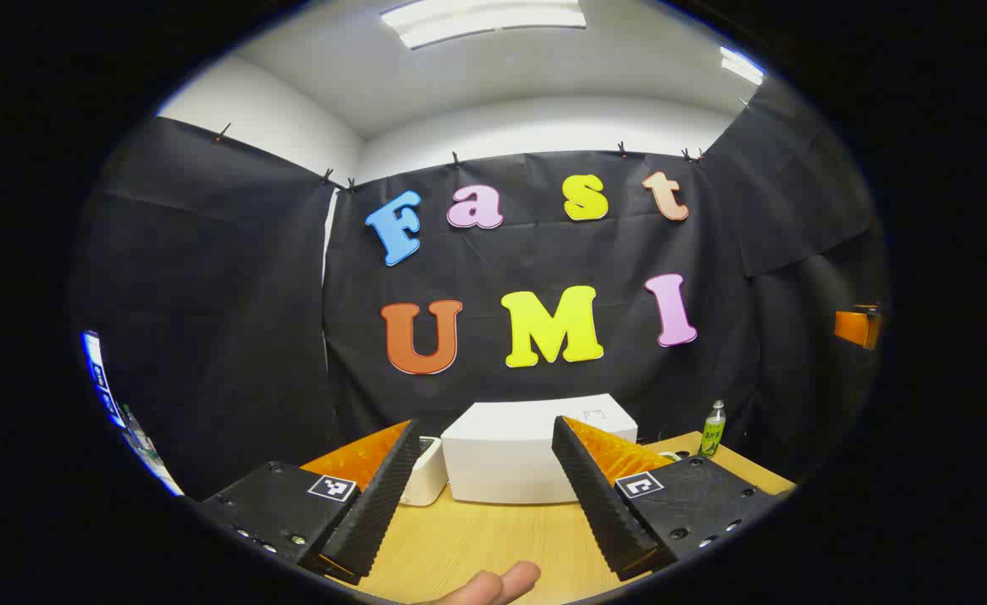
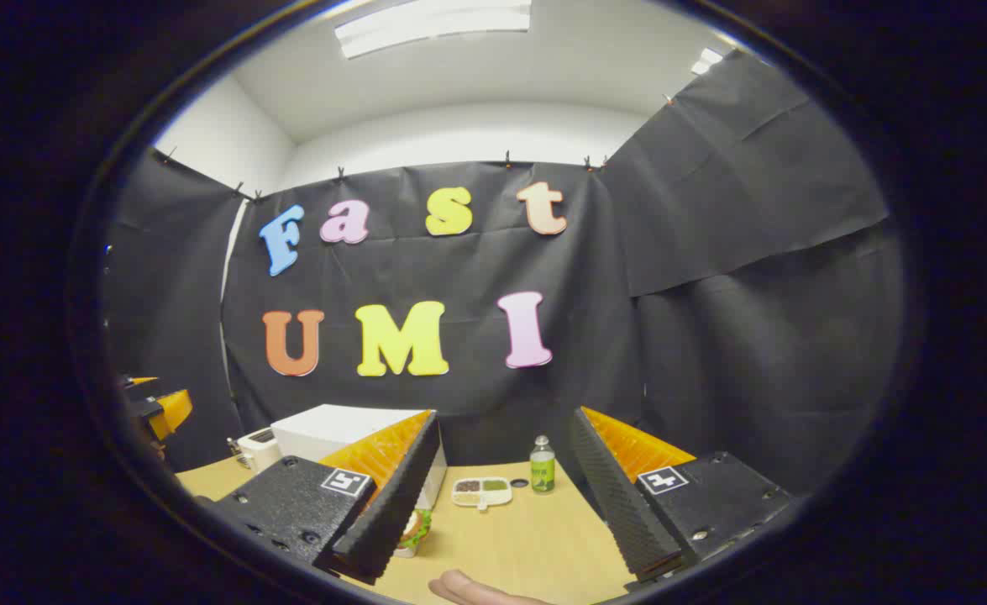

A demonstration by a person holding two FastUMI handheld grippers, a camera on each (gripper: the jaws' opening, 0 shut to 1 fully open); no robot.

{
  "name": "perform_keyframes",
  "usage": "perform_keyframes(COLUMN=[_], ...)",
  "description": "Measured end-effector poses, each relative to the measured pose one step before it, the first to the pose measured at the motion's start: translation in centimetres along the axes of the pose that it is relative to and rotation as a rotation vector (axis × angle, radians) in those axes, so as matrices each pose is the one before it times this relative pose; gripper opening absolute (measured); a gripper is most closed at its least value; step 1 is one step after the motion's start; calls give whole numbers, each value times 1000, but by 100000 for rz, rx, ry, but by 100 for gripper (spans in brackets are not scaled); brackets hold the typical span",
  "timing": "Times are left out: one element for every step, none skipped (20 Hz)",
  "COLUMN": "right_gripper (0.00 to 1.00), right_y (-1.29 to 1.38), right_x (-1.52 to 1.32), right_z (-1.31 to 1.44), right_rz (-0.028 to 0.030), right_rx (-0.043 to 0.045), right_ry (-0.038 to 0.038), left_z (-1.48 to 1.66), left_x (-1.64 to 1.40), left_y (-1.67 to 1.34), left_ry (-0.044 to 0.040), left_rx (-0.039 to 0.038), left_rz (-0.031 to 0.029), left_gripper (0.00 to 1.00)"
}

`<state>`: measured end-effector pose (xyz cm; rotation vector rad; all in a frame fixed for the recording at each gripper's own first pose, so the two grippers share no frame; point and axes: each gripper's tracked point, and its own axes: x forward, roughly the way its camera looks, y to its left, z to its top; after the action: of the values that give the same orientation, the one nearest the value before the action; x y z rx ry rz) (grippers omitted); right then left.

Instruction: Open the microwave oven with the left hand, put the food in, and close the microwave oven.

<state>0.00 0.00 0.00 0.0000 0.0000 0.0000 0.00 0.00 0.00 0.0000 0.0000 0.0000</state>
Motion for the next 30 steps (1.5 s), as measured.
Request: perform_keyframes(right_gripper=[92,92,92,100,100,100,100,91,91,91,92,92,100,100,91,92,100,100,91,92,100,91,92,100,100,92,92,92,92,92], right_y=[650,462,388,451,6,-148,-207,-328,-210,-50,4,-143,-176,-62,173,209,115,36,-128,-224,-272,-254,44,-143,-438,-337,193,99,-240,-485], right_x=[-240,-235,-344,-356,-173,-220,-277,-267,-274,-260,-168,-75,-12,18,3,18,123,158,186,365,449,399,327,301,204,201,-68,-93,-3,-35], right_z=[-373,-459,-324,23,205,369,277,492,366,413,308,303,198,56,-114,-129,-198,-18,-184,-15,-140,-194,77,176,-193,-342,-115,-224,-450,-394], right_rz=[1413,665,783,293,-659,-1008,-1495,-1727,-1229,-626,-451,-615,-906,-407,206,403,467,394,-1,-304,-596,-472,208,-389,-1150,-504,643,628,248,-592], right_rx=[-343,-290,-30,-282,-575,-951,-1065,-940,-477,-25,-46,-238,-521,-800,-292,229,730,922,623,22,-369,211,790,145,-943,-734,517,1002,843,303], right_ry=[1342,1706,1170,289,-263,-996,-1377,-1304,-1169,-962,-899,-1077,-1019,-635,-288,333,355,236,-63,-145,502,615,-214,-614,-34,-225,-147,511,861,736], left_z=[-196,-115,132,71,311,390,305,237,162,-91,3,13,-146,-245,-69,-196,-242,-143,61,-40,-163,-410,-486,-637,-700,-835,-943,-1160,-1041,-995], left_x=[-486,-477,-309,-90,-143,-66,-98,-104,64,-30,82,161,154,136,172,388,604,491,696,928,1042,1078,1185,1053,1163,1349,1287,1431,1451,1486], left_y=[450,650,489,514,406,352,114,-62,-136,-205,-279,-59,8,-167,-227,-472,-500,-537,-476,-267,-434,-650,-869,-1005,-1080,-606,-413,-465,-831,-770], left_ry=[794,919,589,237,-300,-624,-596,-297,386,532,237,-193,245,160,17,134,231,17,-506,-574,272,1113,1372,2063,1364,1201,1150,941,184,6], left_rx=[-1246,-307,5,-245,-690,-682,-681,-525,-512,-848,-636,-102,639,373,-56,-300,-253,316,1365,1784,1286,-179,-1407,-2494,-2850,-1694,-585,-188,82,162], left_rz=[191,282,-18,164,198,53,-422,-586,-876,-1042,-942,-421,-197,-92,-303,-732,-370,-750,-588,-304,-213,-252,-1392,-1868,-2344,-1167,-503,-369,-1661,-1762], left_gripper=[96,96,96,96,96,96,95,95,95,95,95,95,95,95,95,95,94,94,95,95,95,95,95,95,95,95,95,95,95,95])
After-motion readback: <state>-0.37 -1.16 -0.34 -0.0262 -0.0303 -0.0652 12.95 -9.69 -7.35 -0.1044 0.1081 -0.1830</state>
